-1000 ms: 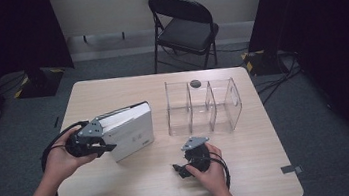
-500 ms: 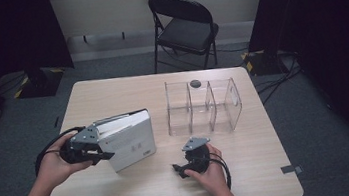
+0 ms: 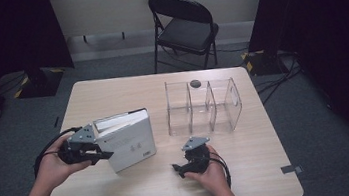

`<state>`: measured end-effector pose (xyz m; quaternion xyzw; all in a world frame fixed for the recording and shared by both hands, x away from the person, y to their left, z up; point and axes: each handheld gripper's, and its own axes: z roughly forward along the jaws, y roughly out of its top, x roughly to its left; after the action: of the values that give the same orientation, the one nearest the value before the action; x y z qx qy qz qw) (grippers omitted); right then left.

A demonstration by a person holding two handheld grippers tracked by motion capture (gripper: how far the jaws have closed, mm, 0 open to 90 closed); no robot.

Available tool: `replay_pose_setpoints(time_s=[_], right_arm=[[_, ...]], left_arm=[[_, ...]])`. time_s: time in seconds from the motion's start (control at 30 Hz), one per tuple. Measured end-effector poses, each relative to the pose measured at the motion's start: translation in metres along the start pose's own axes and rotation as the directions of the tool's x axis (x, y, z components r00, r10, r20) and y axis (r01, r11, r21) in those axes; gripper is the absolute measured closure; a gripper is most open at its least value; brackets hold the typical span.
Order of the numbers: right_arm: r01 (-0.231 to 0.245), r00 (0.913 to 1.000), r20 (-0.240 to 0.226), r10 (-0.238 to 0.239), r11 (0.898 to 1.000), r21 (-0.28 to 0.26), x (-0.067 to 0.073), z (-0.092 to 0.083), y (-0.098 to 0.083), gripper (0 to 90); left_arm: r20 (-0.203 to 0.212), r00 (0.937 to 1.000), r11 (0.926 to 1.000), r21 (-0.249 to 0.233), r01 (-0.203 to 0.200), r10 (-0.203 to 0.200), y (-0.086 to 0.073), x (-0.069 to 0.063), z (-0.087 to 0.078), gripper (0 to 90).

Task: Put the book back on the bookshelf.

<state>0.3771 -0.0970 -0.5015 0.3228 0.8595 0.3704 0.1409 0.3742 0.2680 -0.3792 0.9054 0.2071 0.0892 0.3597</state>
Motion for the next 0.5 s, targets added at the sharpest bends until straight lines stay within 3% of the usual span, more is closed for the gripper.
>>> replay_pose_setpoints(time_s=[0.27,0.33,0.5], right_arm=[[0.011,0.9998,-0.015,-0.011,1.000,0.015,-0.0021,-0.0005,0.0029,13.9],[0.017,0.9996,-0.024,-0.016,0.999,0.030,-0.0028,-0.0001,0.0054,14.2],[0.029,0.9983,-0.052,-0.027,0.999,0.043,-0.0033,0.0002,0.0084,16.6]], left_arm=[[-0.017,0.9994,0.9995,0.000,0.030,-0.030,-0.0015,-0.0006,0.0016,68.4],[-0.029,0.9995,0.9993,0.035,0.010,-0.009,-0.0030,0.0000,0.0037,65.2],[-0.033,0.9990,0.9993,0.021,0.031,-0.031,-0.0094,-0.0007,0.0071,61.2]])
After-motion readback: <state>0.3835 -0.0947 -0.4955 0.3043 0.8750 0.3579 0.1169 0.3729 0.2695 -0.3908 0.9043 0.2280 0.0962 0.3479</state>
